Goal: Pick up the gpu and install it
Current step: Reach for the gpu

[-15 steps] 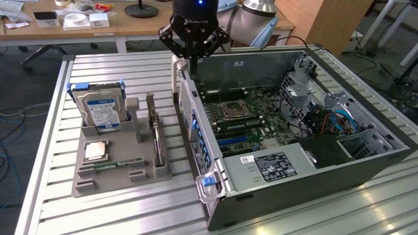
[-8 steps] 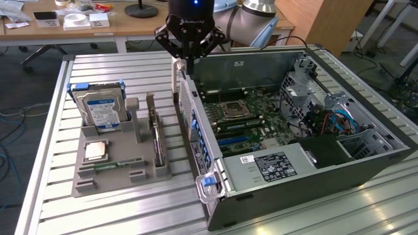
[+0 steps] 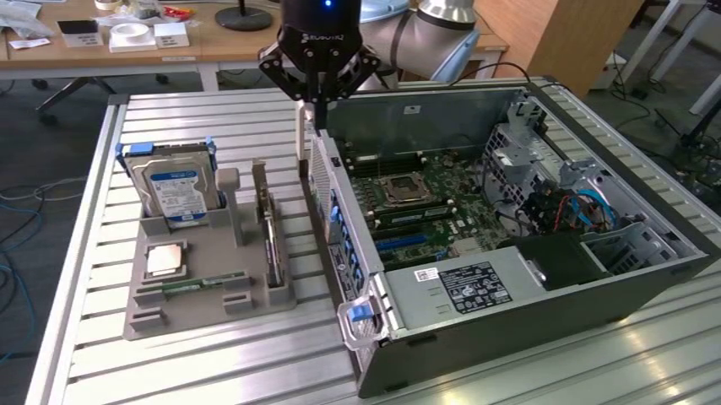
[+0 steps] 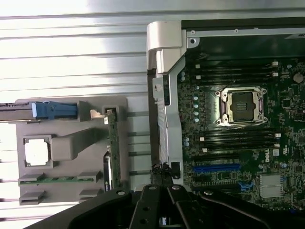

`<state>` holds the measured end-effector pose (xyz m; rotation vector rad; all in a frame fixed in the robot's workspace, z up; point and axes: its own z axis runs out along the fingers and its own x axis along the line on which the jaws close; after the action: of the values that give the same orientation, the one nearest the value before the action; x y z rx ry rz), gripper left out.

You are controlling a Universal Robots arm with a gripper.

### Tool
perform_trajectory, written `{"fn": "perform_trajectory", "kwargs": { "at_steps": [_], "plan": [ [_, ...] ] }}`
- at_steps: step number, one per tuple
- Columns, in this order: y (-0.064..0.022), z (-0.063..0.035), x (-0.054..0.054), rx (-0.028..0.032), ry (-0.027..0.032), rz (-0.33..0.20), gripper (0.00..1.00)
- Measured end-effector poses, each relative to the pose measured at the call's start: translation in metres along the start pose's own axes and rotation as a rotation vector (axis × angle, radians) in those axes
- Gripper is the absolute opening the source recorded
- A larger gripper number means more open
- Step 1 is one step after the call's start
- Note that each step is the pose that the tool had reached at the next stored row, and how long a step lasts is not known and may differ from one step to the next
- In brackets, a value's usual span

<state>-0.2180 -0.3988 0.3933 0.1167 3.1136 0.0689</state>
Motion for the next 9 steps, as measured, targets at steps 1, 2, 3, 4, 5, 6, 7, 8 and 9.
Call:
{"fn": "perform_trajectory", "kwargs": {
  "at_steps": [1, 2, 3, 4, 5, 6, 7, 8, 9],
  "plan": [
    [-0.0001, 0.0, 0.0009, 0.0, 0.0, 0.0, 0.11],
    [-0.0001, -0.0001, 0.0017, 0.0, 0.0001, 0.0, 0.11],
    [-0.0002, -0.0001, 0.0025, 0.0001, 0.0001, 0.0, 0.11],
    [-0.0003, -0.0001, 0.0034, 0.0, 0.0, 0.0, 0.11],
    [-0.0003, -0.0002, 0.0042, 0.0001, 0.0001, 0.0, 0.11],
    [-0.0004, -0.0002, 0.005, 0.0001, 0.0001, 0.0, 0.11],
    [-0.0004, -0.0002, 0.0058, 0.0, 0.0, 0.0, 0.11],
    [-0.0005, -0.0002, 0.0066, 0.0, 0.0, 0.0, 0.11],
    [-0.0006, -0.0002, 0.0075, 0.0, 0.0001, 0.0, 0.11]
  ]
}}
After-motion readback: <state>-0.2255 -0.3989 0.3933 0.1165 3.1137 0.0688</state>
